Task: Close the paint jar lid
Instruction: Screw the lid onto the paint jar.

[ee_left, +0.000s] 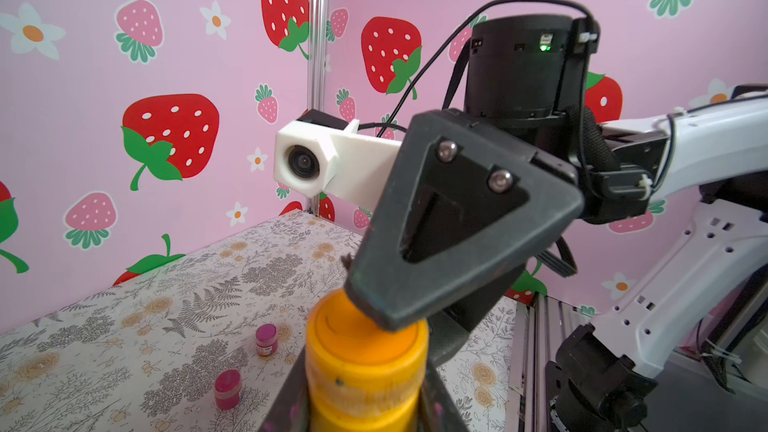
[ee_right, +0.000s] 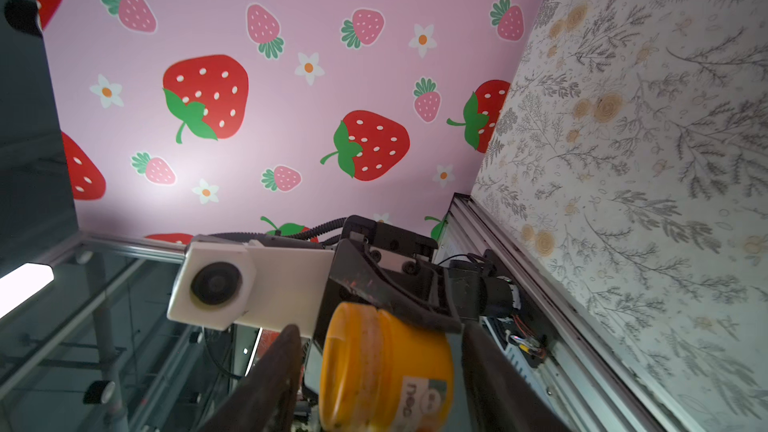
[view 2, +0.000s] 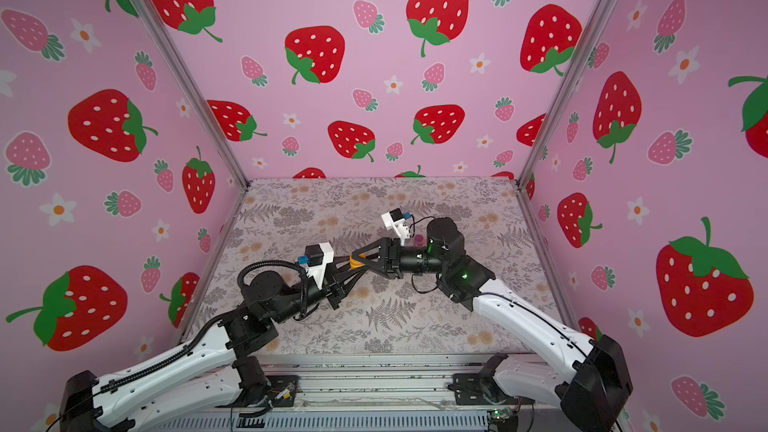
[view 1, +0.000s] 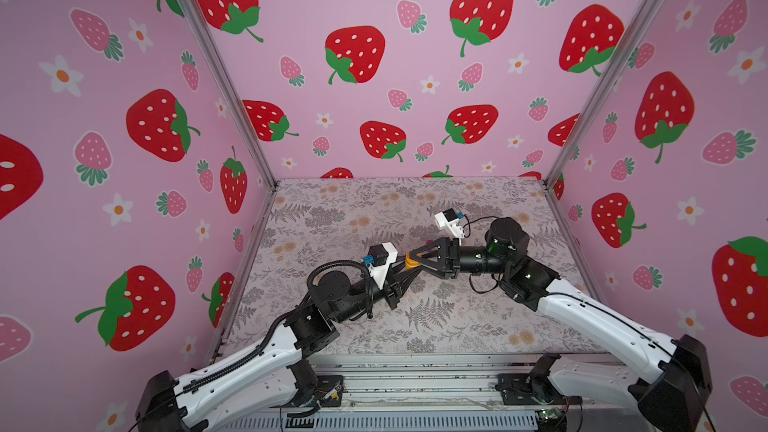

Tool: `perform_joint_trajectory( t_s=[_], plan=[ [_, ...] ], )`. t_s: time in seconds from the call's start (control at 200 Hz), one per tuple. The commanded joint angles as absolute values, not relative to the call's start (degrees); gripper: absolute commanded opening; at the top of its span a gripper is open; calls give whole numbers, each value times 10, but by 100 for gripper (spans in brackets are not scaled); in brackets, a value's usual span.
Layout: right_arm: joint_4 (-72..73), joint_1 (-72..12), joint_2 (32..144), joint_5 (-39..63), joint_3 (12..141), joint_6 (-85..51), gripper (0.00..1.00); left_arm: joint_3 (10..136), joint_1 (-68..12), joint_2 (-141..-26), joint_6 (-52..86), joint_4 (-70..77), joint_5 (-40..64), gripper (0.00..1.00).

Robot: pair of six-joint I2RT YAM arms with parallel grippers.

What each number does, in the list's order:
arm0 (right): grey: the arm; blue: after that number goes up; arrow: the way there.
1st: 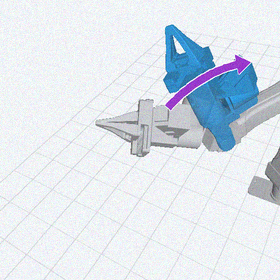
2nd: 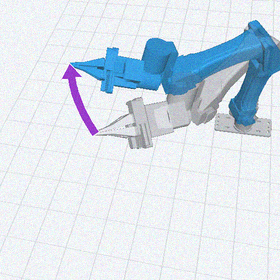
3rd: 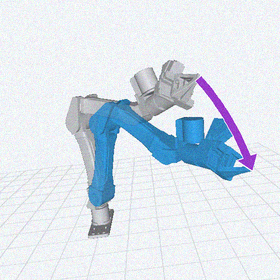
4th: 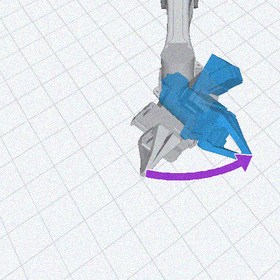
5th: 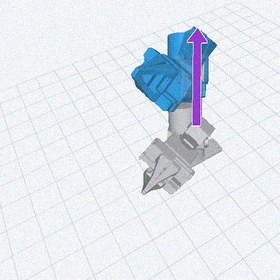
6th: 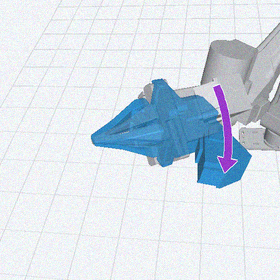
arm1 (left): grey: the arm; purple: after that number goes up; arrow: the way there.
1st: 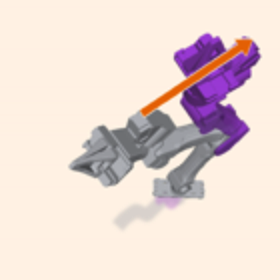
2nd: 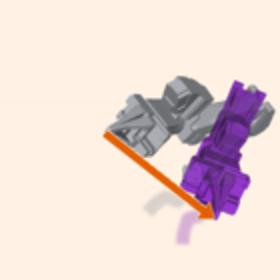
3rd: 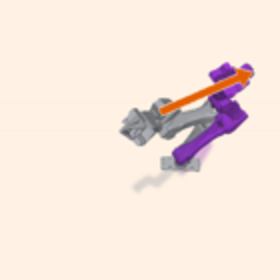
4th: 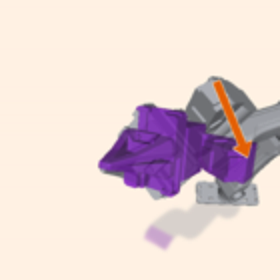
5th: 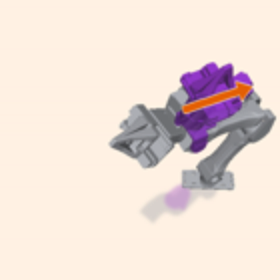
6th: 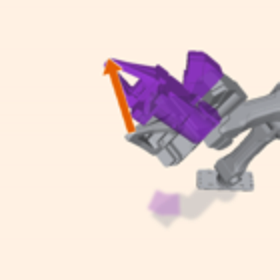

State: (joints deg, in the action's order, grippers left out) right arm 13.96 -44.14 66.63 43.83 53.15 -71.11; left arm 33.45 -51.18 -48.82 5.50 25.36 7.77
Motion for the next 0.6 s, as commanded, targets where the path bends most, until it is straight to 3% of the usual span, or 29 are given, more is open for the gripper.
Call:
perform_joint_trajectory(
  t_s=[0.0, 0.05, 0.165, 0.595],
  plan=[
    [157, -449, 675, 456, 541, -705, 66, 345, -514, -491, 64, 272, 86, 0],
    [160, -452, 677, 456, 541, -704, 64, 346, -514, -493, 64, 274, 88, 0],
    [158, -454, 676, 451, 541, -704, 46, 348, -515, -496, 63, 272, 91, 0],
    [187, -454, 676, 440, 548, -740, 32, 348, -515, -491, 65, 260, 130, 3]
  ],
)
